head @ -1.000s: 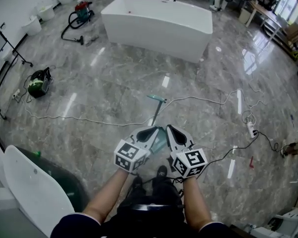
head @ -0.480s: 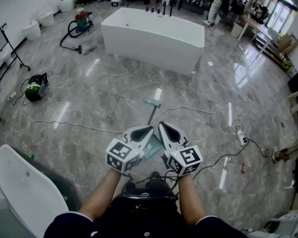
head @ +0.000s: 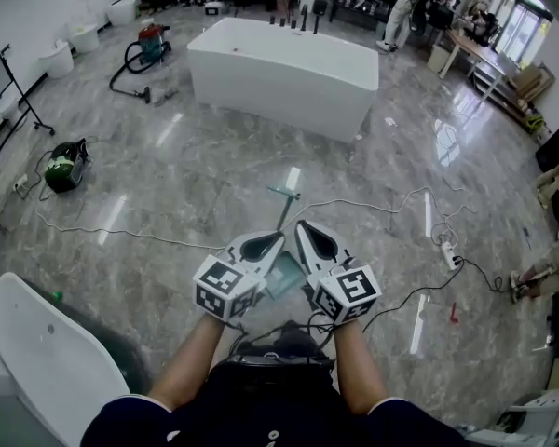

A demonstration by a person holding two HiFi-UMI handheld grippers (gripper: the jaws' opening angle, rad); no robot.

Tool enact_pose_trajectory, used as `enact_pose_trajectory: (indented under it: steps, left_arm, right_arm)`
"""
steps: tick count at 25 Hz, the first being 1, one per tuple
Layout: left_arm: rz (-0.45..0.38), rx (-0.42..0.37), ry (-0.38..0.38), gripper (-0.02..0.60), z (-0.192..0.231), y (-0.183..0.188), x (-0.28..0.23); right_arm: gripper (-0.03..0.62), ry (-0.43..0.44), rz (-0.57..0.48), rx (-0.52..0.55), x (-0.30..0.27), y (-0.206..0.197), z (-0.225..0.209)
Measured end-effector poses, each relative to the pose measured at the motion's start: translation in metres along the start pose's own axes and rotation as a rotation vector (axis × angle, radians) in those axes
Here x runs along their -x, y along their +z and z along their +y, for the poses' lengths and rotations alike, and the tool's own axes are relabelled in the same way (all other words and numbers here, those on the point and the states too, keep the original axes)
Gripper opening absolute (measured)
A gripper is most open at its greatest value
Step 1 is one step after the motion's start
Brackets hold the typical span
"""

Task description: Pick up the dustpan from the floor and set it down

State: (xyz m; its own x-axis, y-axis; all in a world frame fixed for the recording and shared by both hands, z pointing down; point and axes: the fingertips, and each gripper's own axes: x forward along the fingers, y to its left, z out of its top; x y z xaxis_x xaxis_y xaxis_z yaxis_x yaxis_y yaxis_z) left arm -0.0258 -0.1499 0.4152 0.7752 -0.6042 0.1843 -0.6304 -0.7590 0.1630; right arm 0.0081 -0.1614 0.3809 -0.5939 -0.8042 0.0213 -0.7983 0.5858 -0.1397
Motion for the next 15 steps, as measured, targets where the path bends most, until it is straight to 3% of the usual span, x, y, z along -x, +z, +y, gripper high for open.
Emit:
enact_pose_trajectory:
  steps: [15]
  left_arm:
    - [-0.011,-0.010,-0.020,0.015,-0.015,0.000,0.004]
  right_arm:
    - [0.006,-0.009,0.021,0.017,0.012,0.000,0.008]
